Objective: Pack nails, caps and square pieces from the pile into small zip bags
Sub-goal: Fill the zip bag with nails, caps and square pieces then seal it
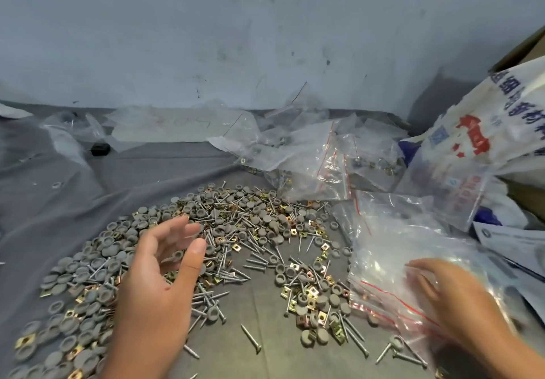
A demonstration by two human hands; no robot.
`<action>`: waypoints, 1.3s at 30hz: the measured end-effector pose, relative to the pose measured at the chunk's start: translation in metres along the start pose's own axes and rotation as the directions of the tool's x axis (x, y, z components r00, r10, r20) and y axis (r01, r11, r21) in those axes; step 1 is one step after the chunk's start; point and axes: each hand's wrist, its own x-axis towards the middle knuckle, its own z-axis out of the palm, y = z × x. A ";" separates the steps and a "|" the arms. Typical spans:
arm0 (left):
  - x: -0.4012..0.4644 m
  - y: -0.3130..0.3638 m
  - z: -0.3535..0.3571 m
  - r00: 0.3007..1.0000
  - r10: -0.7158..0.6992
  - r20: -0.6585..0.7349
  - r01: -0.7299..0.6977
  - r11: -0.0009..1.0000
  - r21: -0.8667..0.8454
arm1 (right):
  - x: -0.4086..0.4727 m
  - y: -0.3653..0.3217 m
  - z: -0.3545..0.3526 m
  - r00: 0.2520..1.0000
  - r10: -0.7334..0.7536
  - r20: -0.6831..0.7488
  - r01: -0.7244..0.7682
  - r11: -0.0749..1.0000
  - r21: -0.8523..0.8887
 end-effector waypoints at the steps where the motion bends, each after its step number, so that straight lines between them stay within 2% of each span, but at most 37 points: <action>1: -0.001 -0.001 0.000 1.000 0.000 0.004 0.000 1.000 -0.005 | 0.001 -0.003 -0.005 0.999 0.024 -0.041 -0.022 0.999 0.049; 4: -0.001 -0.002 -0.001 1.000 0.004 0.012 -0.004 1.000 -0.003 | 0.004 -0.016 -0.030 0.988 0.059 -0.140 -0.025 0.971 0.237; 6: -0.003 -0.003 0.002 0.999 0.019 0.033 -0.019 1.000 0.016 | 0.002 -0.040 -0.055 0.986 0.079 -0.147 0.009 0.855 0.518; 7: -0.004 -0.004 0.004 0.998 0.026 0.057 -0.028 0.999 0.027 | 0.001 -0.057 -0.064 0.996 0.054 -0.067 0.008 0.717 0.697; 8: -0.006 -0.004 0.006 0.995 0.031 0.095 -0.034 0.999 0.028 | 0.000 -0.074 -0.069 0.997 -0.031 0.068 -0.042 0.532 0.846; 9: -0.007 -0.005 0.009 0.988 0.022 0.152 -0.024 1.000 0.010 | -0.001 -0.092 -0.070 0.965 -0.161 0.208 -0.143 0.341 0.929; 10: -0.009 -0.005 0.012 0.973 0.005 0.231 0.004 0.999 -0.035 | -0.003 -0.110 -0.069 0.906 -0.292 0.306 -0.258 0.194 0.947; 11: -0.012 -0.005 0.014 0.945 -0.032 0.327 0.068 0.993 -0.101 | -0.004 -0.129 -0.063 0.838 -0.398 0.374 -0.365 0.100 0.926; 12: -0.013 -0.006 0.017 0.903 -0.087 0.420 0.169 0.972 -0.162 | -0.005 -0.147 -0.056 0.778 -0.469 0.418 -0.450 0.048 0.892; 14: -0.013 -0.008 0.020 0.836 -0.175 0.520 0.339 0.910 -0.240 | -0.003 -0.177 -0.038 0.726 -0.494 0.479 -0.555 -0.007 0.832; 15: -0.011 -0.011 0.020 0.837 -0.187 0.515 0.362 0.894 -0.263 | -0.002 -0.189 -0.030 0.721 -0.482 0.497 -0.581 -0.031 0.813; 18: -0.004 -0.013 0.017 0.904 -0.237 0.356 0.343 0.899 -0.273 | 0.003 -0.207 -0.009 0.720 -0.453 0.526 -0.619 -0.077 0.782; 22: 0.003 -0.016 0.012 0.950 -0.261 0.174 0.291 0.939 -0.181 | -0.003 -0.209 0.017 0.647 -0.446 0.618 -0.712 -0.062 0.700; 25: 0.005 -0.015 0.009 0.992 -0.126 -0.030 0.123 0.989 -0.079 | -0.012 -0.202 0.030 0.560 -0.490 0.668 -0.776 -0.026 0.631; 28: 0.003 -0.013 0.003 0.995 -0.023 -0.095 0.023 1.000 -0.001 | -0.020 -0.200 0.034 0.536 -0.543 0.647 -0.731 0.086 0.677; 31: 0.004 -0.015 -0.002 0.992 -0.034 -0.118 0.035 0.999 0.008 | -0.022 -0.203 0.038 0.595 -0.501 0.628 -0.652 0.155 0.742; 33: 0.006 -0.017 -0.004 0.988 -0.077 -0.135 0.070 0.996 -0.060 | -0.021 -0.205 0.041 0.638 -0.454 0.622 -0.621 0.172 0.764; 37: 0.014 -0.016 -0.008 0.961 -0.218 -0.168 0.185 0.964 -0.191 | -0.020 -0.204 0.046 0.706 -0.380 0.598 -0.610 0.104 0.786; 39: 0.013 -0.016 -0.009 0.936 -0.191 -0.297 0.174 0.981 -0.080 | -0.020 -0.205 0.048 0.762 -0.344 0.548 -0.558 0.078 0.826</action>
